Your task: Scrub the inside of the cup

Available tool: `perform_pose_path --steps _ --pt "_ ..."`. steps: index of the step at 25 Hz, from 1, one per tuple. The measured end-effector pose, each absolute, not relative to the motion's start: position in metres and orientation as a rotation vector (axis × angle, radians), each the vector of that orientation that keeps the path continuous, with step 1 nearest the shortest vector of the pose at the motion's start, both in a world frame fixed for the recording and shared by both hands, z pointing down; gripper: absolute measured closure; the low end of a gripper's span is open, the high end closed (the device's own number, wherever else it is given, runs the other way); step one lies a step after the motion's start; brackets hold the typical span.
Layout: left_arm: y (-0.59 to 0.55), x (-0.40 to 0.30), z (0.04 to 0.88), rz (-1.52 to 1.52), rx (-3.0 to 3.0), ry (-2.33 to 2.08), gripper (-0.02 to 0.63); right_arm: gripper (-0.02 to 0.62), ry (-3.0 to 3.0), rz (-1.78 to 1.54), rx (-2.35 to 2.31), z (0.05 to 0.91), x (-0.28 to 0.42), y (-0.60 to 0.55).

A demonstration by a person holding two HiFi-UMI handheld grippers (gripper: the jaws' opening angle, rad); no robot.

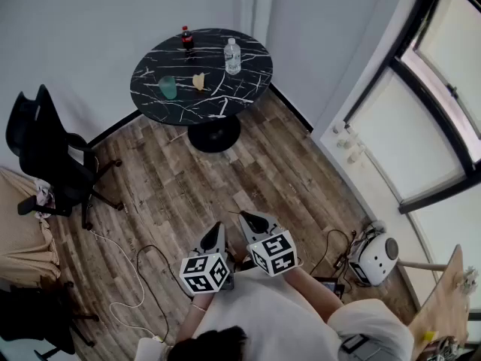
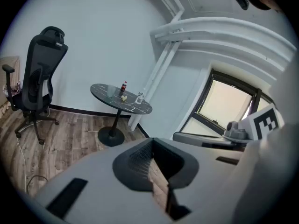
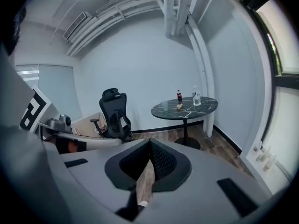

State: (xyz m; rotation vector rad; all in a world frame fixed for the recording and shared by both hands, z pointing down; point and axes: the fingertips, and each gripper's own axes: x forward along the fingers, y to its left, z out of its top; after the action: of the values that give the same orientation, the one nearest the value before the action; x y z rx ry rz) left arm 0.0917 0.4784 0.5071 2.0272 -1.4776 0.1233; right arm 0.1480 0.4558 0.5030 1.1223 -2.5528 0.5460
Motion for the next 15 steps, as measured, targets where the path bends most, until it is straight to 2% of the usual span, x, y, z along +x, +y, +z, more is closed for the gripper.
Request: perform_pose_path --steps 9,15 --pt "0.472 0.080 0.516 0.098 1.988 -1.476 0.597 0.560 -2.565 0.621 1.077 0.512 0.134 0.450" --pt "0.430 0.060 0.520 0.095 1.993 -1.477 0.597 0.560 -2.543 0.659 1.110 0.519 0.124 0.416"
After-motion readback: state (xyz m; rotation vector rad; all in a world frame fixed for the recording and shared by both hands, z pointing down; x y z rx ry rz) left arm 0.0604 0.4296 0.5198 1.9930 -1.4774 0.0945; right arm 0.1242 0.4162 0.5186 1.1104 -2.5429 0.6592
